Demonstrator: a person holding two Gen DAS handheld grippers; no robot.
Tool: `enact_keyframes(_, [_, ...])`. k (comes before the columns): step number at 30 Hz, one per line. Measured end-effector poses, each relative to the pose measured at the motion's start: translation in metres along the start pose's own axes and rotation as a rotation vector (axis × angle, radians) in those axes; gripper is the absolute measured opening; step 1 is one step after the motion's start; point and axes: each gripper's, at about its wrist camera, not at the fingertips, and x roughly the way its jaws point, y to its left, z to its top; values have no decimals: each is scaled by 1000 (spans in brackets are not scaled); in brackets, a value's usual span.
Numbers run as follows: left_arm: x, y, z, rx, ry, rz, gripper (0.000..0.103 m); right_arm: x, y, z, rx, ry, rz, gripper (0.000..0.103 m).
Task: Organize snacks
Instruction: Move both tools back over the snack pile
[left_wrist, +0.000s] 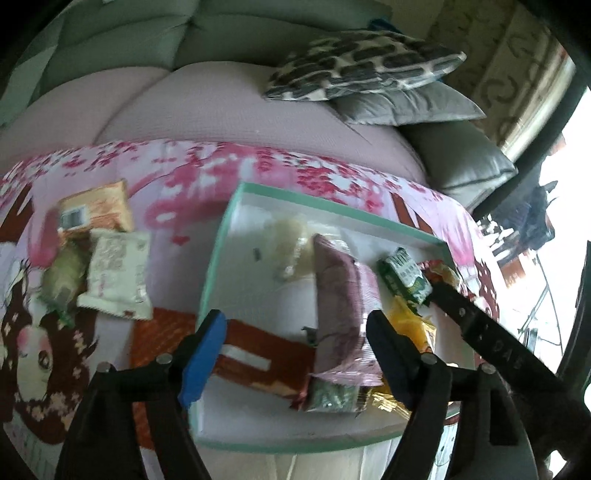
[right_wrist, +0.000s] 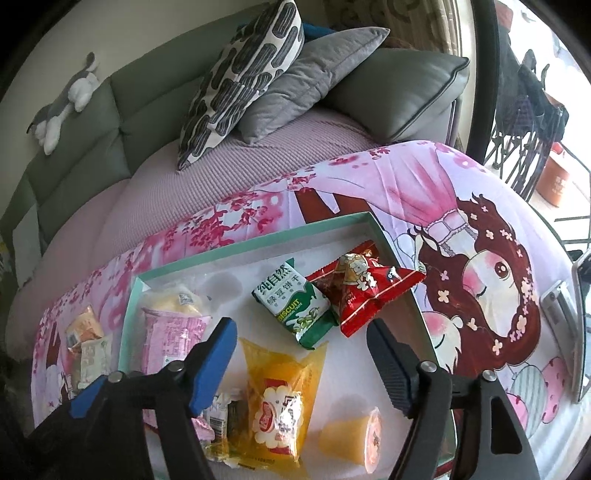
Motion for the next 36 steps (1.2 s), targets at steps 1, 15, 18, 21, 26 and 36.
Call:
enact_keyframes(1, [-4,5,1,-14,-7,8,83,0,0,0,0,6,-1,76])
enact_keyframes(15, [-15,76,9,-173,-61,226,94,-12,34,-9,-90,16,23,76])
enact_keyframes(18, [-18,85,11,-197,-71,244,94,-14,42,-12,-110,14,33,76])
enact_keyframes(21, [-20,89,11,-210,-78,246,95,-14,47,-14,-124,15,37,76])
enact_keyframes(26, [-21,87,11,-200,-79,243,95,-14,48,-15,-125,18,33,76])
enact_keyframes(36, [-22,86,12,-205,-112,235,103,-12,44,-15,-122,1,50,94])
